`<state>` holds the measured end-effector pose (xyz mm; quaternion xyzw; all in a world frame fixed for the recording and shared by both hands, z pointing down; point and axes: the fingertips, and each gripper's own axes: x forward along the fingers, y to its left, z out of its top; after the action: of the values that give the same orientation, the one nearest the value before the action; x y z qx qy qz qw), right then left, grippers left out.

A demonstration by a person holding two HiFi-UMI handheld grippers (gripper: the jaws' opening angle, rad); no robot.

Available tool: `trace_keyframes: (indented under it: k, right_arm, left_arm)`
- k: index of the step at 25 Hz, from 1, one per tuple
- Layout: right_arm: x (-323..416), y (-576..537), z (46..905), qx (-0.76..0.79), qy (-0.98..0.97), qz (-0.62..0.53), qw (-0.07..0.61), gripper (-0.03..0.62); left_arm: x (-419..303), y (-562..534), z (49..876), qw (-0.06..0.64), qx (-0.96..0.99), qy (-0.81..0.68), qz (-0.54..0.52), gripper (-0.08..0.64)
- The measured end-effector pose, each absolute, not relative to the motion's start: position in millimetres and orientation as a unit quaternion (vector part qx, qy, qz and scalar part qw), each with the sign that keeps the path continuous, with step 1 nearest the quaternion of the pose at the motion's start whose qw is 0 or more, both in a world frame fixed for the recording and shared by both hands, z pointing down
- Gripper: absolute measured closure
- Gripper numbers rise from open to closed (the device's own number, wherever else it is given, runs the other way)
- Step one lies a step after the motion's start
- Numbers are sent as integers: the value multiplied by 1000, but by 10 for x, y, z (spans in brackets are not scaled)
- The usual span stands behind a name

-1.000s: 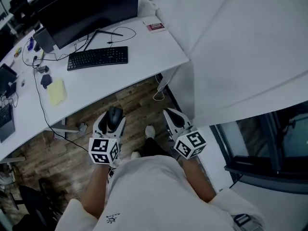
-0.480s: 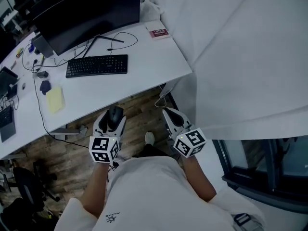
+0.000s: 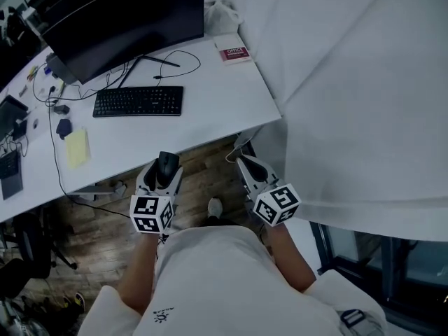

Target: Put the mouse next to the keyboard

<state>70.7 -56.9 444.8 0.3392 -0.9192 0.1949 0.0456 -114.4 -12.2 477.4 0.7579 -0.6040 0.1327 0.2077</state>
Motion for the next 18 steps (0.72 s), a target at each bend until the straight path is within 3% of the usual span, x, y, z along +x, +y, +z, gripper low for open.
trace_keyframes:
  k: [18]
  right_arm:
    - [1037,-1089,4582,326,-923,198,55,574]
  left_arm:
    - [-857,-595,4839,205,747,-618,137,267]
